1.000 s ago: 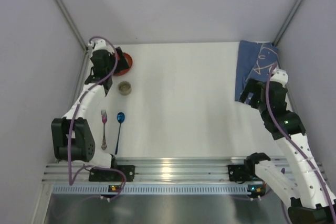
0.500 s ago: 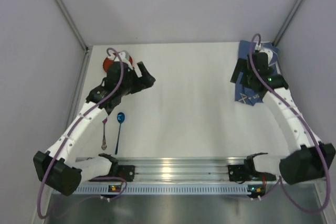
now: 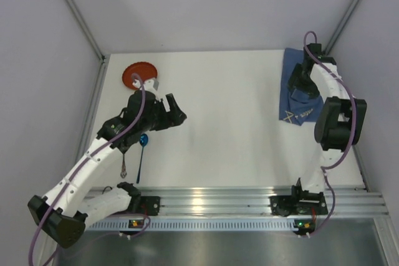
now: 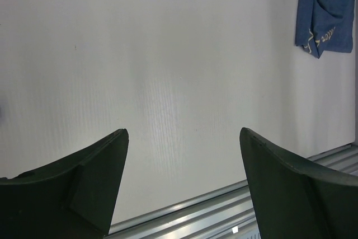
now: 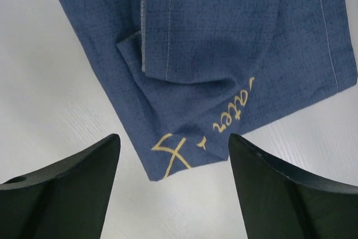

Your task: Set the dinner table for one person

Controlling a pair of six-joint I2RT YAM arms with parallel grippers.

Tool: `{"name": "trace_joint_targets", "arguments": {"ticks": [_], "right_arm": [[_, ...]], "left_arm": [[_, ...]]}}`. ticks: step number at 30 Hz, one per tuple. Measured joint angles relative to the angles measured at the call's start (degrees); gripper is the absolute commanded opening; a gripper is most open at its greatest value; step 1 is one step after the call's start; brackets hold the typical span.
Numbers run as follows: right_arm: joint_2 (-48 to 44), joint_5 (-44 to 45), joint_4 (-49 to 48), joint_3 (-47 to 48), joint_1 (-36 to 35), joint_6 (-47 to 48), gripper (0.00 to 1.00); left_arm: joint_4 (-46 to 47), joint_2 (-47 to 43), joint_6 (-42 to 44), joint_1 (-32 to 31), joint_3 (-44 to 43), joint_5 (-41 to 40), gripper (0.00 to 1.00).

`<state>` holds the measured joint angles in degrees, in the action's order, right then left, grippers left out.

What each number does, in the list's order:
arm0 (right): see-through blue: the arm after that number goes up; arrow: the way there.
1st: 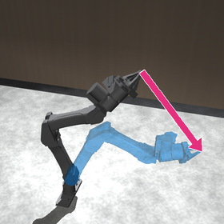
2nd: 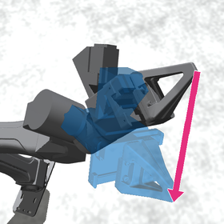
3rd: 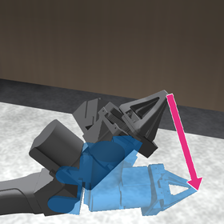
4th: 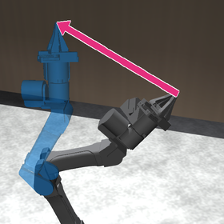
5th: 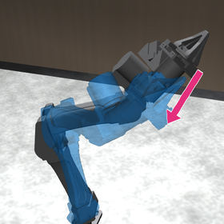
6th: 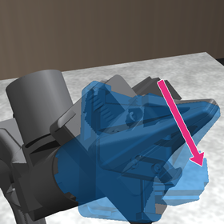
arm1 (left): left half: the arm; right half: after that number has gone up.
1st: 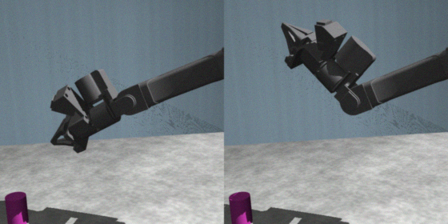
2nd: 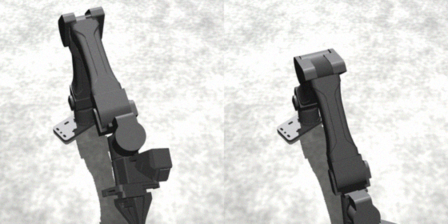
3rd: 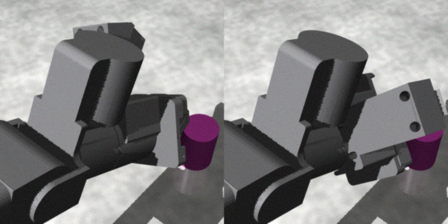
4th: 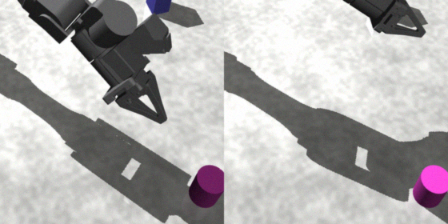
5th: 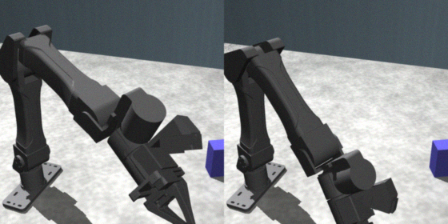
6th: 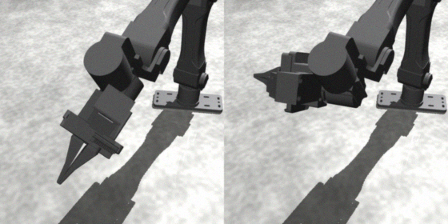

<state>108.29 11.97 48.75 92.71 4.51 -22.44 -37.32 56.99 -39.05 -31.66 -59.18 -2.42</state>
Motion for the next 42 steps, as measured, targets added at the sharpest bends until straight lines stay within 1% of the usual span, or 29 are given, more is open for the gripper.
{"name": "trace_joint_targets", "arguments": {"ticks": [11,17,21,23,29,30,33,35,36,38,42], "right_arm": [[15.96,1.53,1.97,15.61,0.11,0.39,0.73],[20.52,2.60,3.28,20.41,0.55,0.35,0.64],[22.43,4.07,3.43,22.62,0.92,0.35,0.54],[23.12,4.52,3.43,22.82,1.03,0.37,0.52],[25.44,5.40,3.56,22.82,1.16,0.33,0.39],[25.73,5.46,3.56,22.82,1.18,0.37,0.31],[26.32,5.88,3.43,22.82,1.16,0.55,0.13],[26.32,6.34,3.48,22.82,1.20,0.57,0.08],[26.32,6.40,3.50,22.82,1.25,0.59,0.03],[26.29,6.51,3.54,22.82,1.27,0.92,0.00],[25.70,6.60,3.45,22.36,1.27,1.84,0.00]], "left_arm": [[0.50,6.58,1.79,0.00,1.40,0.72,0.84],[1.05,9.60,3.17,0.00,1.42,1.55,0.84],[1.22,11.45,4.44,0.00,1.42,1.57,0.85],[1.22,12.52,4.96,0.00,1.33,1.70,0.85],[1.27,16.22,6.43,0.00,0.07,3.37,0.84],[1.29,16.59,6.54,0.00,-0.17,3.50,0.84],[1.33,17.84,7.28,0.00,-1.11,4.09,0.84],[1.31,18.32,7.58,0.00,-1.40,4.28,0.84],[1.31,18.51,7.72,0.00,-1.49,4.35,0.84],[1.33,18.71,7.82,0.00,-1.53,4.52,0.84],[1.36,19.37,7.91,0.00,-1.86,5.14,0.83]]}}
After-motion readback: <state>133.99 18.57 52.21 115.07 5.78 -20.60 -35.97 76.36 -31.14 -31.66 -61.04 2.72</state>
